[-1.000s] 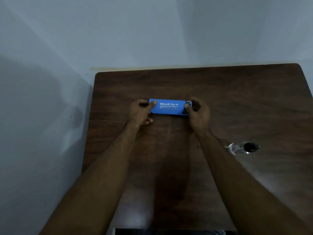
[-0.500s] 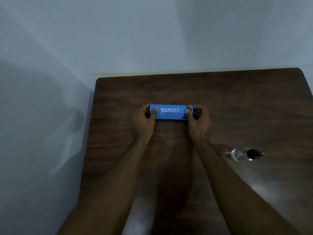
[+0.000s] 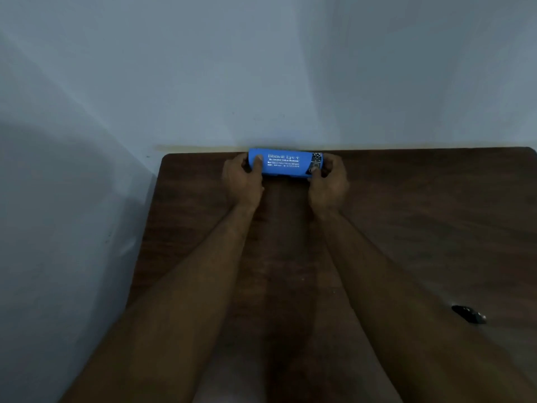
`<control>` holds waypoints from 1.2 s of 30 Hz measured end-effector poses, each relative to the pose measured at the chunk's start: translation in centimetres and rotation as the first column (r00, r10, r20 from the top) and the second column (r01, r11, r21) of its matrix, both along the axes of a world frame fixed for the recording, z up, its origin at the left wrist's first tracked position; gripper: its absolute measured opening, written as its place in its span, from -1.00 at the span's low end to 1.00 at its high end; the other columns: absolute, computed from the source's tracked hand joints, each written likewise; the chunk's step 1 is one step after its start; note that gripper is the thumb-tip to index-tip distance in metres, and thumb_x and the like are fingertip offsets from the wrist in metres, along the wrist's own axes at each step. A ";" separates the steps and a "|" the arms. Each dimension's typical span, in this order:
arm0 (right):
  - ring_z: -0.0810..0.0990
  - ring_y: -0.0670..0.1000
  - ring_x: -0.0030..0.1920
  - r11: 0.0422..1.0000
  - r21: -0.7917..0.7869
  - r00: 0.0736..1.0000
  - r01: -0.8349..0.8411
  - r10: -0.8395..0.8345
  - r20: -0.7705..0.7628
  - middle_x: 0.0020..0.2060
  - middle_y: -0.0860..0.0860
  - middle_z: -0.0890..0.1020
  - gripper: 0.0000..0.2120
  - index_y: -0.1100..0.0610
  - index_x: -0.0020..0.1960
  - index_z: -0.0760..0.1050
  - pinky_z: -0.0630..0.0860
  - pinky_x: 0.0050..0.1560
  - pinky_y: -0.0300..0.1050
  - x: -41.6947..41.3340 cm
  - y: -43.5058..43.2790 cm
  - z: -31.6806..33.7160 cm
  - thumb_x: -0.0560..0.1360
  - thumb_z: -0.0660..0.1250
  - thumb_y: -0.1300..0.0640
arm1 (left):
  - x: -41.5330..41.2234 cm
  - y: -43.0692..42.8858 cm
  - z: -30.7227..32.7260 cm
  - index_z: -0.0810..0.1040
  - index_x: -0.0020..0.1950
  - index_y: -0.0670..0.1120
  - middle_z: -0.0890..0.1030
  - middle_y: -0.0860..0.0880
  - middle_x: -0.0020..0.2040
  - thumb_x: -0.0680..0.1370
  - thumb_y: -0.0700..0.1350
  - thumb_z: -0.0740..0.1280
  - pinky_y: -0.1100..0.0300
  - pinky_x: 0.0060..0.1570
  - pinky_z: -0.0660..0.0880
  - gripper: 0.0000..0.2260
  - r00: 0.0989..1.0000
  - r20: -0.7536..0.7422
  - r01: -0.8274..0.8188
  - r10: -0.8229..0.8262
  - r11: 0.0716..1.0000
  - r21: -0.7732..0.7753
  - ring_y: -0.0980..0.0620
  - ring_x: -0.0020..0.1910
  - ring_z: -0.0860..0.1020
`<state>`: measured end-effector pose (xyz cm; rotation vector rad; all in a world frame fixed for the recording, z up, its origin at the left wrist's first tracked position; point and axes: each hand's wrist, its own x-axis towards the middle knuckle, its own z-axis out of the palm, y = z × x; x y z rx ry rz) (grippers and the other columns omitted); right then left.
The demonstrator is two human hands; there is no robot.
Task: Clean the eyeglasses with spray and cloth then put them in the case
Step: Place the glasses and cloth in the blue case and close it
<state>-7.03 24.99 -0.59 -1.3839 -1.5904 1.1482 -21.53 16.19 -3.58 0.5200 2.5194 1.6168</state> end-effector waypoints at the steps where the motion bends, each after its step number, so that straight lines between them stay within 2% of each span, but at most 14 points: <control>1: 0.65 0.03 0.07 1.000 0.000 1.000 -0.008 0.008 0.017 0.06 0.01 0.67 -0.75 0.17 0.21 0.56 0.58 0.16 0.05 -0.5 0.6 -0.1 0.55 0.34 0.31 | -0.4 0.5 0.0 0.68 0.07 -0.03 0.62 0.01 -0.05 0.49 0.33 0.33 -0.23 -0.15 0.66 -0.54 1.000 -0.010 0.002 -0.003 1.000 -0.020 -0.19 -0.13 0.70; 3: 0.64 0.07 0.12 1.000 0.004 0.999 -0.026 0.025 0.048 0.10 0.06 0.68 -0.75 0.20 0.22 0.56 0.55 0.18 0.00 -1.1 1.2 -0.4 0.55 0.34 0.31 | -0.3 1.0 0.2 0.68 0.05 -0.09 0.64 -0.06 -0.05 0.53 0.29 0.30 -0.18 -0.10 0.65 -0.54 0.999 -0.041 0.012 -0.014 0.999 -0.053 -0.23 -0.16 0.68; 8: 0.62 0.08 0.18 0.997 0.043 0.994 -0.067 0.063 0.086 0.19 0.11 0.67 -0.69 0.21 0.31 0.53 0.49 0.18 -0.12 -1.5 1.7 -0.8 0.58 0.34 0.31 | 0.6 1.1 1.2 0.67 0.08 -0.27 0.65 -0.26 0.00 0.64 0.00 0.39 0.02 0.05 0.46 -0.69 0.997 -0.073 0.012 -0.021 0.992 -0.125 -0.24 0.07 0.60; 14: 0.62 0.09 0.17 0.996 0.042 0.994 -0.083 0.080 0.074 0.18 0.12 0.66 -0.70 0.21 0.31 0.53 0.52 0.19 -0.05 -1.6 1.9 -0.9 0.58 0.34 0.29 | 0.6 0.8 2.0 0.67 0.17 -0.25 0.64 -0.24 0.08 0.68 0.00 0.35 0.23 0.04 0.35 -0.69 0.997 -0.050 0.042 -0.050 0.987 -0.154 -0.17 0.12 0.58; 15: 0.62 0.08 0.18 0.996 0.030 0.995 -0.081 0.079 0.059 0.19 0.11 0.66 -0.69 0.21 0.32 0.53 0.52 0.21 -0.05 -1.5 1.8 -0.9 0.58 0.35 0.28 | 0.7 0.7 2.1 0.66 0.17 -0.25 0.65 -0.22 0.08 0.68 0.01 0.35 0.20 0.09 0.40 -0.68 0.997 -0.042 0.056 -0.063 0.987 -0.152 -0.17 0.12 0.59; 17: 0.62 0.06 0.19 0.997 0.005 0.997 -0.071 0.071 0.020 0.19 0.10 0.66 -0.69 0.22 0.33 0.51 0.51 0.19 -0.13 -1.4 1.7 -0.8 0.59 0.35 0.26 | 0.8 0.5 2.0 0.65 0.23 -0.22 0.62 -0.15 0.09 0.66 0.08 0.34 -0.03 0.15 0.57 -0.62 0.998 -0.004 0.063 -0.064 0.988 -0.139 -0.17 0.13 0.61; 19: 0.62 0.05 0.20 0.998 -0.017 0.998 -0.061 0.061 0.002 0.21 0.09 0.66 -0.66 0.21 0.36 0.49 0.49 0.17 -0.18 -1.1 1.3 -0.7 0.59 0.35 0.25 | 0.9 0.0 1.5 0.59 0.34 -0.18 0.56 -0.09 0.16 0.62 0.18 0.31 -0.22 0.03 0.65 -0.51 0.999 0.047 0.031 -0.025 0.991 -0.126 -0.18 0.15 0.62; 21: 0.62 0.04 0.22 0.997 -0.034 0.998 -0.064 0.064 0.001 0.25 0.09 0.64 -0.57 0.20 0.43 0.43 0.52 0.24 -0.10 -0.4 0.5 -0.7 0.58 0.36 0.25 | 2.0 -1.1 1.7 0.52 0.44 -0.17 0.54 -0.12 0.29 0.62 0.18 0.31 -0.23 0.08 0.65 -0.46 0.997 0.081 0.024 -0.015 0.993 -0.119 -0.15 0.23 0.59; 24: 0.60 0.04 0.22 0.995 -0.011 0.995 -0.095 0.095 0.020 0.27 0.09 0.62 -0.49 0.20 0.50 0.38 0.52 0.29 -0.03 1.3 -1.5 -0.7 0.57 0.36 0.25 | 5.1 -3.6 2.5 0.51 0.46 -0.18 0.54 -0.14 0.35 0.68 0.02 0.33 0.12 0.31 0.50 -0.58 0.996 0.012 0.088 -0.087 0.986 -0.142 -0.05 0.29 0.55; 27: 0.57 0.04 0.25 0.991 0.024 0.989 -0.130 0.128 0.069 0.31 0.08 0.59 -0.49 0.16 0.52 0.38 0.47 0.27 -0.14 4.0 -4.7 -0.6 0.59 0.36 0.23 | 9.0 -6.8 2.7 0.50 0.48 -0.13 0.54 -0.09 0.35 0.69 0.00 0.32 0.51 0.21 0.37 -0.61 0.981 -0.072 0.165 -0.180 0.971 -0.172 0.19 0.20 0.48; 28: 0.56 0.03 0.26 0.989 0.021 0.986 -0.147 0.144 0.085 0.32 0.07 0.58 -0.49 0.15 0.53 0.37 0.45 0.26 -0.16 4.9 -5.7 -0.6 0.59 0.36 0.23 | 10.1 -7.8 2.6 0.49 0.49 -0.10 0.54 -0.07 0.36 0.69 0.03 0.31 0.47 0.22 0.40 -0.60 0.971 -0.093 0.197 -0.219 0.960 -0.198 0.21 0.21 0.47; 30: 0.54 0.02 0.29 0.984 0.013 0.980 -0.177 0.175 0.096 0.35 0.05 0.56 -0.48 0.11 0.54 0.36 0.49 0.30 -0.09 6.9 -7.7 -0.7 0.60 0.36 0.23 | 12.6 -9.6 2.4 0.44 0.52 -0.04 0.51 -0.06 0.43 0.69 0.08 0.28 0.14 0.38 0.47 -0.58 0.934 -0.137 0.280 -0.330 0.914 -0.294 0.07 0.35 0.49; 33: 0.52 -0.01 0.31 0.979 0.017 0.976 -0.202 0.200 0.082 0.37 0.04 0.54 -0.49 0.07 0.53 0.37 0.50 0.34 -0.04 9.6 -9.7 -0.8 0.60 0.35 0.24 | 16.3 -11.5 1.6 0.29 0.62 -0.01 0.32 -0.02 0.63 0.69 0.10 0.23 -0.07 0.60 0.21 -0.49 0.851 -0.149 0.379 -0.504 0.785 -0.490 0.02 0.62 0.24; 36: 0.52 -0.04 0.31 0.979 0.015 0.977 -0.205 0.203 0.068 0.36 0.03 0.53 -0.49 0.07 0.52 0.38 0.52 0.33 -0.06 12.0 -11.0 -0.6 0.60 0.34 0.26 | 19.7 -12.7 0.4 0.14 0.69 -0.03 0.12 -0.02 0.71 0.68 0.16 0.12 -0.25 0.62 0.06 -0.39 0.749 -0.195 0.357 -0.633 0.634 -0.686 0.01 0.70 0.03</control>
